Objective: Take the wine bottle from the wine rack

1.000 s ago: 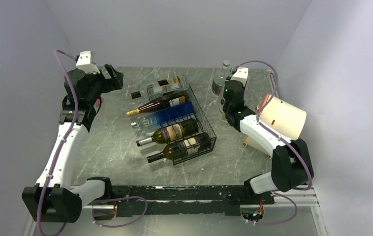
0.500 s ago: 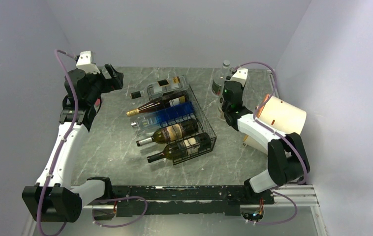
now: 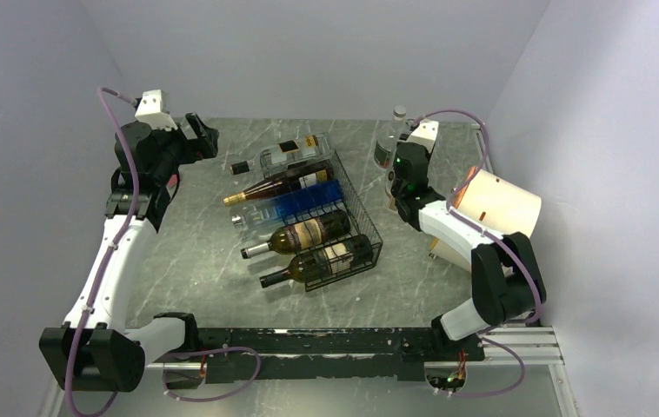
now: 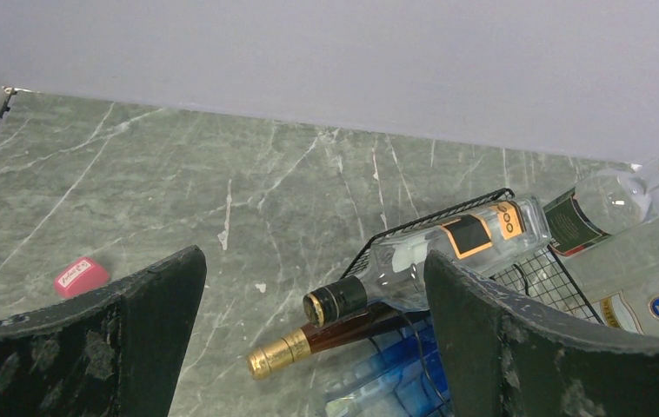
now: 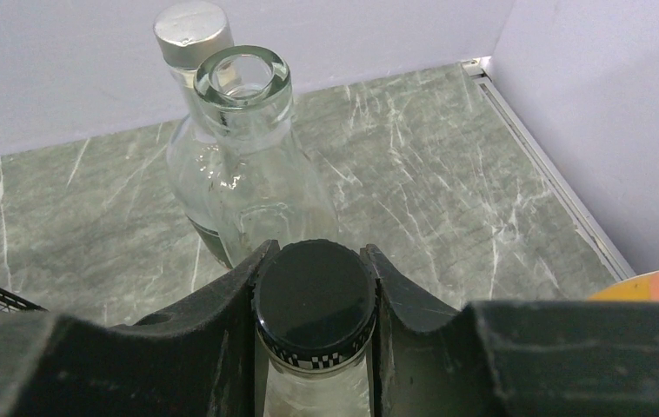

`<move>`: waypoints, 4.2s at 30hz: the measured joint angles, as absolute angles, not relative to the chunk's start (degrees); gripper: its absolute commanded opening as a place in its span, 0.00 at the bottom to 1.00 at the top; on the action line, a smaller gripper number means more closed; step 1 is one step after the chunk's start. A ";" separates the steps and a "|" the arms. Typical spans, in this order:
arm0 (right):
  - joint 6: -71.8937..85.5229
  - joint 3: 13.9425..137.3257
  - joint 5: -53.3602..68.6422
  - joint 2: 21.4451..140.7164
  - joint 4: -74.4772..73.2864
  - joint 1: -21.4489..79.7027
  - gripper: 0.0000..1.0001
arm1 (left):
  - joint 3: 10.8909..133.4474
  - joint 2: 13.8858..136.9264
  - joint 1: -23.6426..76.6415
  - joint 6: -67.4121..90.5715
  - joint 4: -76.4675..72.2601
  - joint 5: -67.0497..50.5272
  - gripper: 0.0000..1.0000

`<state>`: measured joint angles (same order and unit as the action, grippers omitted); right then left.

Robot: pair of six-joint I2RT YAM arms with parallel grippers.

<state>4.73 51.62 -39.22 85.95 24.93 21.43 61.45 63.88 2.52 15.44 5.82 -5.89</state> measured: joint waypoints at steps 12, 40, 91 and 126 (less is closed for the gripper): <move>6.09 52.38 -33.01 75.70 19.75 21.32 1.00 | 61.45 66.15 3.18 16.34 5.82 -8.12 0.99; -12.23 71.55 -17.02 81.73 -4.10 49.06 1.00 | 61.47 66.28 3.97 16.47 6.20 -8.56 0.99; -74.06 102.41 -18.74 136.75 25.98 56.01 0.35 | 61.56 61.76 1.43 15.38 7.60 0.56 0.99; -38.87 79.81 -18.04 97.14 18.31 54.30 0.00 | 62.19 65.10 0.51 17.37 7.99 -5.32 0.99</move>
